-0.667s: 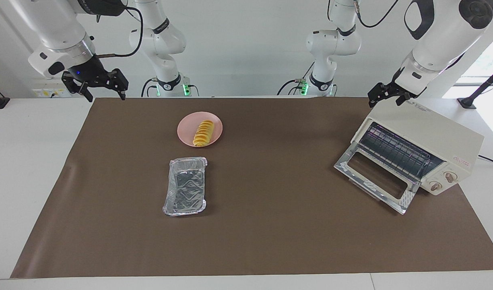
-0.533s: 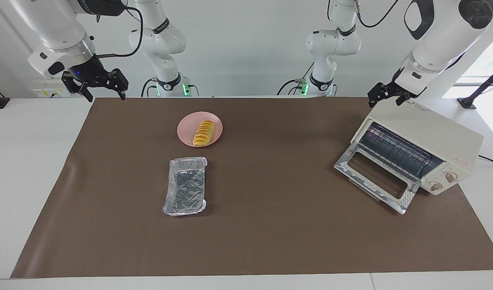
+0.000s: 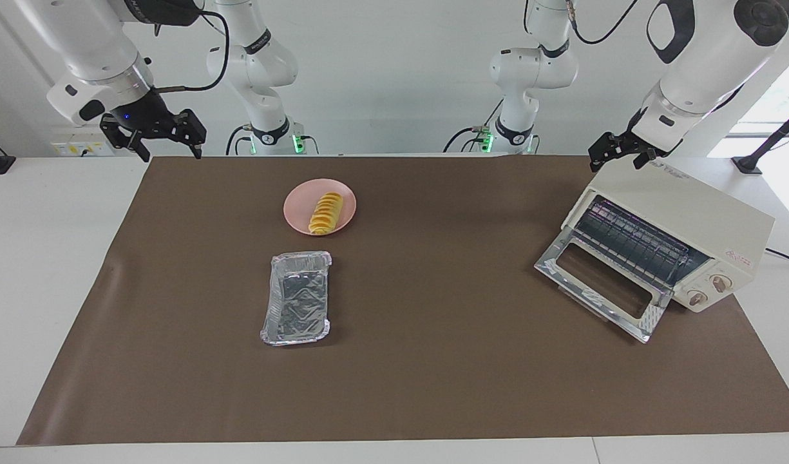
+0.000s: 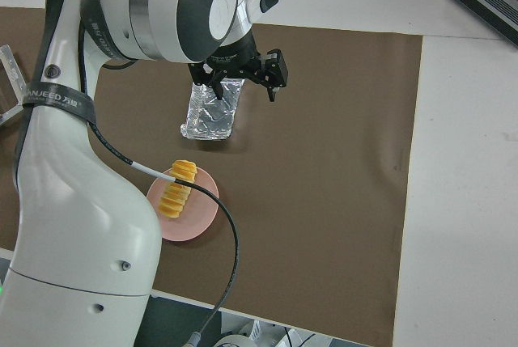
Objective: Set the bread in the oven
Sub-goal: 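Reach the right gripper toward the bread roll on the pink plate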
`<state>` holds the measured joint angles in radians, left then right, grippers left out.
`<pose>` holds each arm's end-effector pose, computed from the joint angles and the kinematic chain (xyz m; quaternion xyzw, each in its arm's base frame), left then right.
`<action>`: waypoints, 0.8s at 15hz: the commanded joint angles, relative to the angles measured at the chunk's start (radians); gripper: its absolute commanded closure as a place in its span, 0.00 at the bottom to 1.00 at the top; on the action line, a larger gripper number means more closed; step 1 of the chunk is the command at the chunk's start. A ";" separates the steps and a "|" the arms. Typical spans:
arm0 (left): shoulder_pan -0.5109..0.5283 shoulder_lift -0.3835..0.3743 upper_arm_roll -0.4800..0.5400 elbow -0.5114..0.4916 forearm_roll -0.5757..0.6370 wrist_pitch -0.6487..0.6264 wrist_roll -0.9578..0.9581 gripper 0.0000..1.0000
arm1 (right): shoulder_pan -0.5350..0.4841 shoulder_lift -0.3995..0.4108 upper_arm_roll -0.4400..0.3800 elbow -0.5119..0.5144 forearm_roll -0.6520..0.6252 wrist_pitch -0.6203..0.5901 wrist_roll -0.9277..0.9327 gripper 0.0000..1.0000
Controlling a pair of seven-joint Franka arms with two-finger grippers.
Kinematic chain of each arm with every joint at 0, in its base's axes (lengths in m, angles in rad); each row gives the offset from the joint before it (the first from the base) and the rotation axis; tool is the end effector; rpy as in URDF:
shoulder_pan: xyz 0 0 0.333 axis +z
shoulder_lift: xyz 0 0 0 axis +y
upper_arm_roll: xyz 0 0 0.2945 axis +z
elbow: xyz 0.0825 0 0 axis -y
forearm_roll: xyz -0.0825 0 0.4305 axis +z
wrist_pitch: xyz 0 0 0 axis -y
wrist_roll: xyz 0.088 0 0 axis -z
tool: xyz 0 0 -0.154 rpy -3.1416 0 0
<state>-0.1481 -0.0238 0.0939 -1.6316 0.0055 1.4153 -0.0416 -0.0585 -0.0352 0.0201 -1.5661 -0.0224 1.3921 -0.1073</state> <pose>0.5649 -0.0293 0.5278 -0.9953 0.0062 0.0960 0.0062 0.5642 -0.0253 0.5652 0.9970 0.0331 -0.0700 0.0064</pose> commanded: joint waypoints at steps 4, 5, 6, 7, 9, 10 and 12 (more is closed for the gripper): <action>0.010 -0.019 -0.005 -0.010 0.001 -0.007 0.000 0.00 | 0.044 -0.072 0.029 -0.118 0.010 0.016 0.047 0.00; 0.010 -0.019 -0.005 -0.010 0.001 -0.007 0.000 0.00 | 0.081 -0.098 0.029 -0.176 0.010 0.046 0.104 0.00; 0.010 -0.019 -0.005 -0.010 0.001 -0.007 0.000 0.00 | 0.127 -0.136 0.029 -0.252 0.010 0.092 0.162 0.00; 0.010 -0.019 -0.005 -0.010 0.001 -0.007 0.000 0.00 | 0.175 -0.178 0.029 -0.338 0.012 0.140 0.225 0.00; 0.010 -0.019 -0.005 -0.010 0.001 -0.007 0.000 0.00 | 0.262 -0.222 0.030 -0.469 0.013 0.224 0.346 0.00; 0.010 -0.019 -0.005 -0.010 0.001 -0.007 0.000 0.00 | 0.302 -0.229 0.030 -0.518 0.013 0.261 0.388 0.00; 0.010 -0.019 -0.005 -0.010 0.001 -0.007 0.000 0.00 | 0.345 -0.235 0.032 -0.599 0.021 0.335 0.448 0.00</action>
<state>-0.1481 -0.0238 0.0939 -1.6315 0.0055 1.4153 -0.0416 0.2649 -0.2176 0.0583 -2.0406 -0.0186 1.6438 0.2946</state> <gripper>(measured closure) 0.000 0.000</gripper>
